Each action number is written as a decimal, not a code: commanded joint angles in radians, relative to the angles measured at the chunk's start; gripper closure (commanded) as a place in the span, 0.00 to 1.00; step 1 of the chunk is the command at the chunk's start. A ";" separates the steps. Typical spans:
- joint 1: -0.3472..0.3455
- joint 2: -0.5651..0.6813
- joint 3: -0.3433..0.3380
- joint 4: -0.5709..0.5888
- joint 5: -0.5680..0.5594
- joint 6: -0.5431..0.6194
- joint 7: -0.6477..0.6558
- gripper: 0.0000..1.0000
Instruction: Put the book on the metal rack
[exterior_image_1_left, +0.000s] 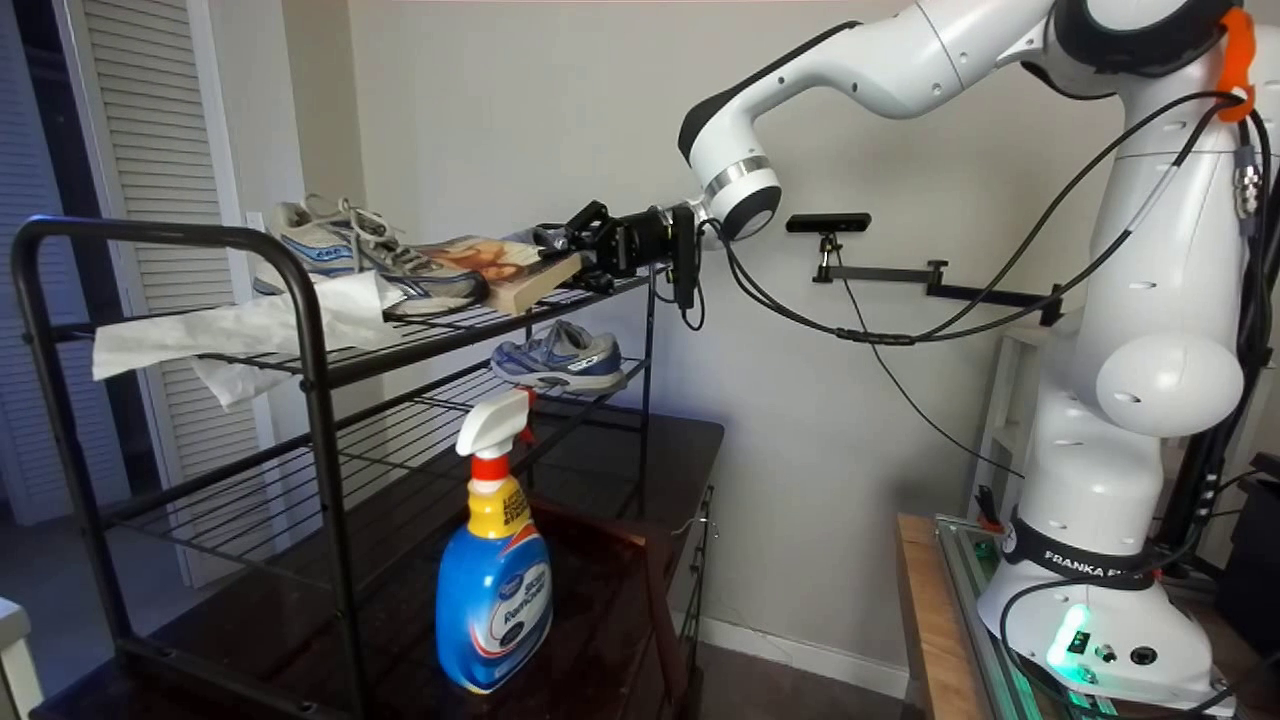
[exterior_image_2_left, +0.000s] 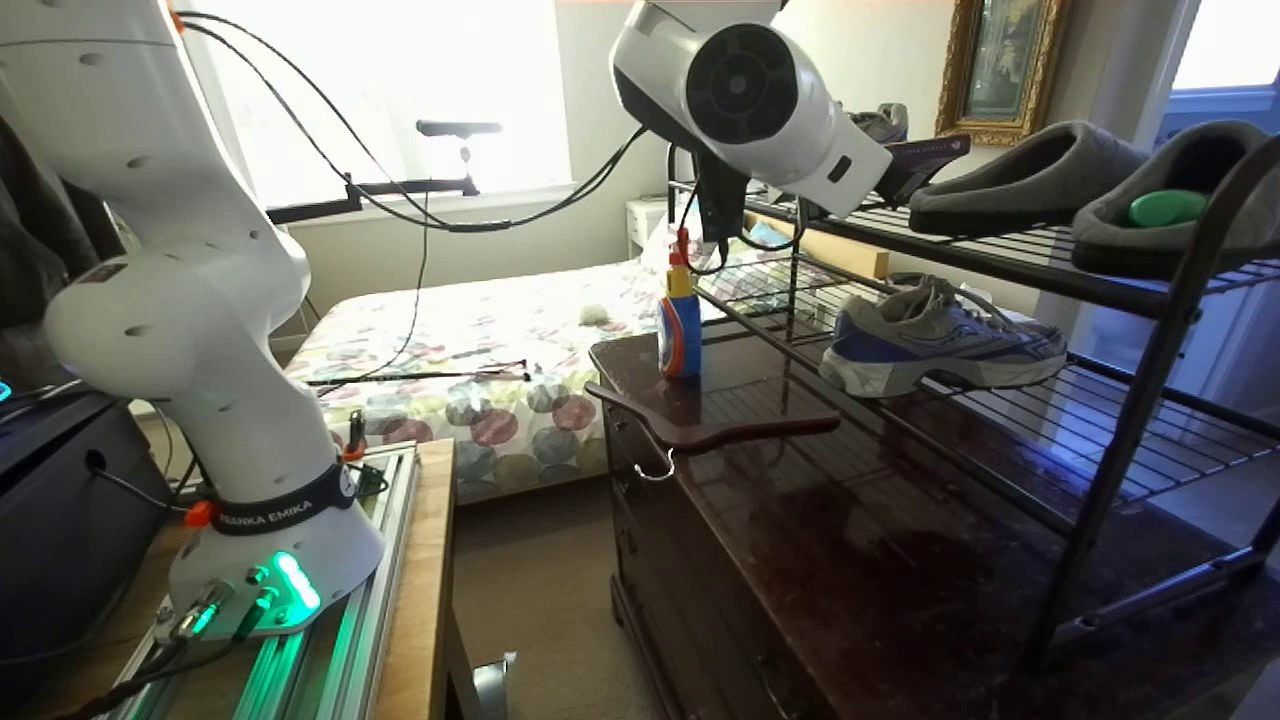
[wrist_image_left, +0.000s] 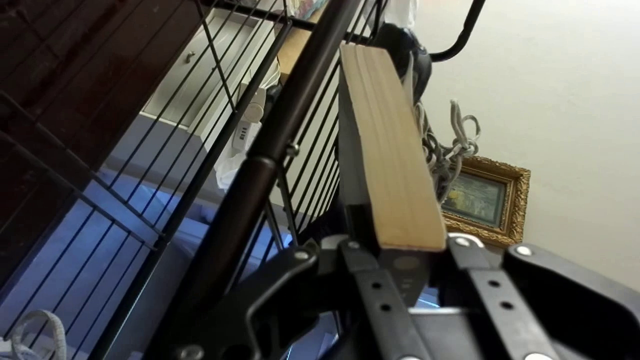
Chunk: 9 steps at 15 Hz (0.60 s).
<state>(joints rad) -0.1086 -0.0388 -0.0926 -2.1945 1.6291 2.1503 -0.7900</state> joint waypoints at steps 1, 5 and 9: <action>0.018 -0.013 0.016 0.016 0.018 0.093 -0.020 0.79; 0.028 -0.048 0.029 0.004 -0.008 0.179 -0.006 0.38; 0.034 -0.125 0.045 -0.026 -0.045 0.295 -0.010 0.09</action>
<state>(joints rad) -0.0831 -0.0841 -0.0614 -2.1900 1.6135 2.3686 -0.7988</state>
